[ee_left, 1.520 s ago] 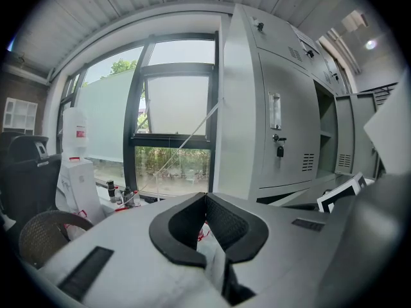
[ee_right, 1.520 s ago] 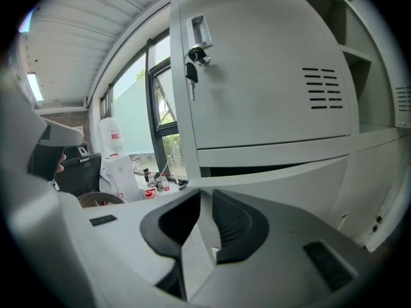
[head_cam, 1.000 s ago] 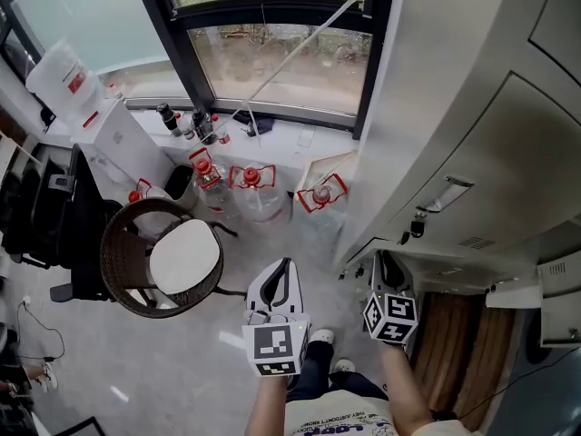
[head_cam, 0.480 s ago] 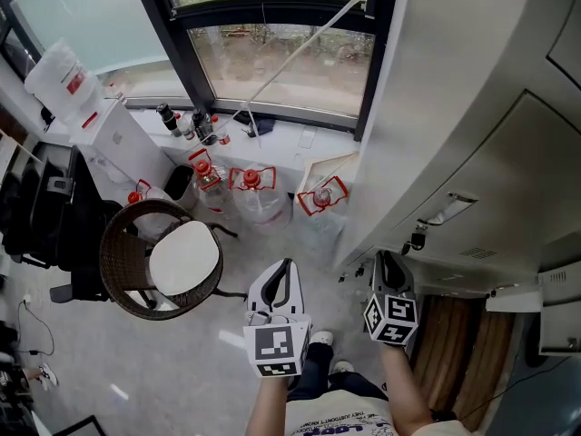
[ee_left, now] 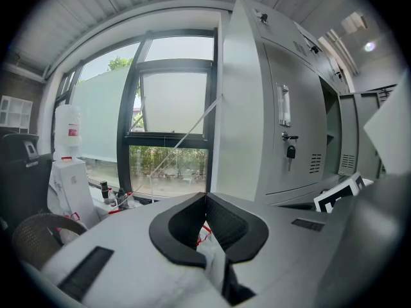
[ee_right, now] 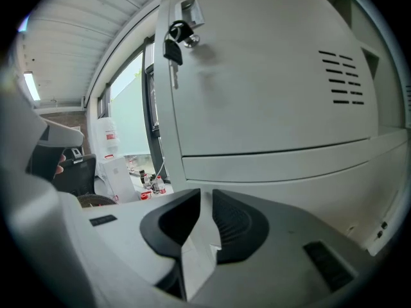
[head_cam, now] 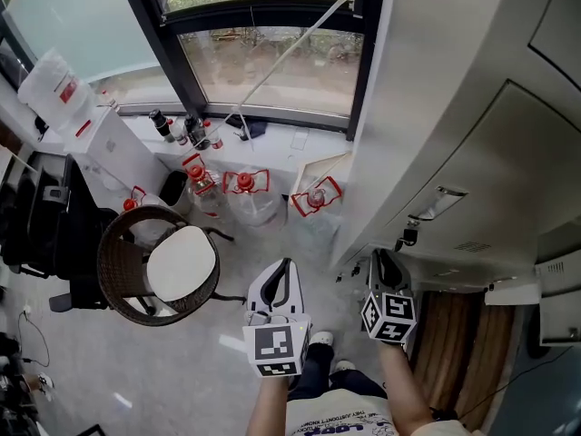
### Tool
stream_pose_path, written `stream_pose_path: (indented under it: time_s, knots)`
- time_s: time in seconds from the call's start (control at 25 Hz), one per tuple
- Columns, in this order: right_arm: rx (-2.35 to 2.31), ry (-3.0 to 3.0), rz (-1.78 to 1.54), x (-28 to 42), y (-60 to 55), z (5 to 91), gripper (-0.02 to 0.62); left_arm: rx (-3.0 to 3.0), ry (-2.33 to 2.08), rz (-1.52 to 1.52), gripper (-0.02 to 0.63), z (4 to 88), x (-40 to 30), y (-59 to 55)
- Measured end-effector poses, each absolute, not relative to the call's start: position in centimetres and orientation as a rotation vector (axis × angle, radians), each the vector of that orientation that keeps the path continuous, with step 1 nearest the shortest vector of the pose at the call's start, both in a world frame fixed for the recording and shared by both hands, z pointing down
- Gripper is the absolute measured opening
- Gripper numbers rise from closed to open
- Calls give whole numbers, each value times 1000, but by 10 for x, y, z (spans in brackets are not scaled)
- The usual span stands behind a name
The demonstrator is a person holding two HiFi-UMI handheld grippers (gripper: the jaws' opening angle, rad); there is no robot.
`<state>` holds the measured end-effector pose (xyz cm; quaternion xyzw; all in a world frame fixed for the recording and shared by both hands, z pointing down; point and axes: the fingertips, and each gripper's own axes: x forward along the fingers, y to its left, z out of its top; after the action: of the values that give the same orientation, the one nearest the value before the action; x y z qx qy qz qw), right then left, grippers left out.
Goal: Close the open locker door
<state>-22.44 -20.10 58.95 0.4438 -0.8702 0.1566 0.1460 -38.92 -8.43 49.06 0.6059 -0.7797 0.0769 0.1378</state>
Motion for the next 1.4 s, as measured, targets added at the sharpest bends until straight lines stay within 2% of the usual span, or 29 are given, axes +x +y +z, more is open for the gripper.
stream_pose_path:
  time_s: [0.52, 0.96, 1.0, 1.04, 1.08, 1.4]
  knots:
    - [1500, -2472, 412, -150, -186, 550, 55, 1983, -2147, 215, 5, 468, -332, -98]
    - [1987, -2367, 302, -5, -163, 464, 55, 2365, -1841, 153, 5, 440, -211, -134]
    - [2025, -2347, 287, 10, -159, 457, 58, 2400, -1804, 141, 5, 437, -197, -137]
    - [2062, -2326, 275, 24, -154, 452, 106, 2433, -1768, 129, 5, 434, -183, -138]
    - [2100, -2304, 264, 39, -149, 446, 117, 2464, -1734, 118, 5, 430, -170, -140]
    - [2328, -2121, 198, 148, -113, 421, 117, 2619, -1553, 80, 5, 406, -69, -146]
